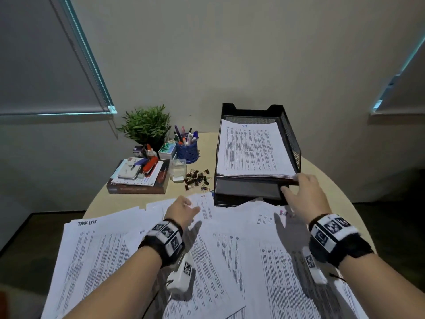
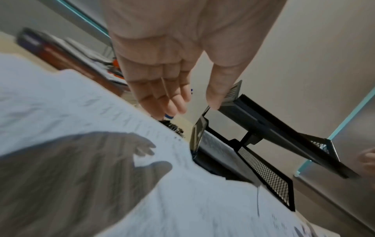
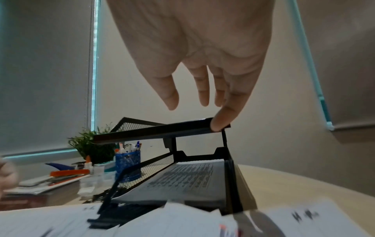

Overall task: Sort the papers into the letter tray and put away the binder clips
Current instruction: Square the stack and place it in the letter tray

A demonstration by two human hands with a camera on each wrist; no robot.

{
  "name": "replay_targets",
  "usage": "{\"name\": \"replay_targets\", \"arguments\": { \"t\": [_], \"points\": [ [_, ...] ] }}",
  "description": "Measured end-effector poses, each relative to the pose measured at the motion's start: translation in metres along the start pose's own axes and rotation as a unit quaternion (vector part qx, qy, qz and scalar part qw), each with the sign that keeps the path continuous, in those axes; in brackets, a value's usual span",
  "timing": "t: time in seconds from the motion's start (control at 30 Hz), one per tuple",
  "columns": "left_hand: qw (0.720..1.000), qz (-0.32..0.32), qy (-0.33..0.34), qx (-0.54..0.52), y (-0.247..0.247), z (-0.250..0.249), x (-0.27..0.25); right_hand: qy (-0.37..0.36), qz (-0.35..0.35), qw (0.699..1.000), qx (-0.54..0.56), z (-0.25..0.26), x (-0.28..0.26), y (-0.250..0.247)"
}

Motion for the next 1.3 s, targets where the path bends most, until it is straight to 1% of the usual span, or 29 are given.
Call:
{"name": "replay_targets", "arguments": {
  "t": [0.07,0.17,0.27,0.37,0.4,0.47,0.5,0.53,0.6,0.67,0.73,0.83,0.9,0.97,1.07,1.13,1.2,1.23,1.3],
  "points": [
    [1.0,0.004,-0.009,0.027,-0.002,0.031,-0.017,0.007,0.025,0.999,0.035,-0.007,-0.021,0.009],
    [0.999,0.002,-0.02,0.036,-0.004,0.071,-0.039,0.02,0.069,0.995,0.071,-0.015,-0.051,0.027],
    [0.995,-0.035,-0.039,0.088,-0.012,0.102,-0.054,0.028,0.118,0.989,0.088,-0.013,-0.081,0.051],
    [0.98,-0.078,-0.095,0.159,-0.022,0.122,-0.067,0.016,0.165,0.981,0.103,-0.004,-0.104,0.08],
    [0.975,-0.092,-0.117,0.167,-0.025,0.127,-0.071,0.007,0.178,0.978,0.11,0.001,-0.109,0.089],
    [0.972,-0.117,-0.153,0.137,-0.03,0.135,-0.078,0.0,0.213,0.969,0.127,0.011,-0.115,0.107],
    [0.973,-0.124,-0.159,0.113,-0.033,0.139,-0.081,0.001,0.23,0.964,0.135,0.014,-0.118,0.116],
    [0.977,-0.125,-0.151,0.088,-0.036,0.141,-0.083,0.007,0.244,0.959,0.142,0.017,-0.12,0.125],
    [0.987,-0.111,-0.111,0.041,-0.039,0.147,-0.087,0.029,0.257,0.951,0.169,0.022,-0.125,0.142],
    [0.993,-0.08,-0.085,0.021,-0.039,0.151,-0.092,0.048,0.259,0.942,0.207,0.026,-0.127,0.154],
    [0.995,-0.064,-0.071,0.03,-0.041,0.156,-0.093,0.056,0.261,0.938,0.223,0.032,-0.128,0.159],
    [0.996,-0.063,-0.045,0.045,-0.043,0.164,-0.095,0.068,0.284,0.935,0.2,0.036,-0.128,0.164],
    [0.997,-0.058,-0.026,0.05,-0.043,0.165,-0.095,0.066,0.285,0.939,0.183,0.038,-0.129,0.164],
    [0.997,-0.057,-0.017,0.047,-0.044,0.165,-0.095,0.065,0.275,0.942,0.183,0.037,-0.13,0.162],
    [0.997,-0.068,-0.037,0.014,-0.049,0.168,-0.092,0.081,0.234,0.946,0.211,0.029,-0.132,0.156],
    [0.996,-0.07,-0.053,-0.018,-0.051,0.169,-0.089,0.125,0.202,0.94,0.246,0.02,-0.137,0.15],
    [0.995,-0.068,-0.055,-0.037,-0.054,0.167,-0.087,0.172,0.172,0.93,0.277,0.012,-0.143,0.143],
    [0.996,-0.073,-0.05,-0.031,-0.055,0.167,-0.085,0.189,0.16,0.929,0.277,0.005,-0.145,0.141],
    [0.995,-0.096,-0.036,0.007,-0.055,0.166,-0.082,0.193,0.153,0.933,0.262,-0.004,-0.148,0.135]
  ]
}}
Point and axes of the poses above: each hand's wrist, its own x-axis towards the middle knuckle, its own y-axis out of the palm, z = x × y, the point moved 1 cm from there along x, towards the middle knuckle, and after that the axes turned 14 degrees about z, right-handed, at the moved point
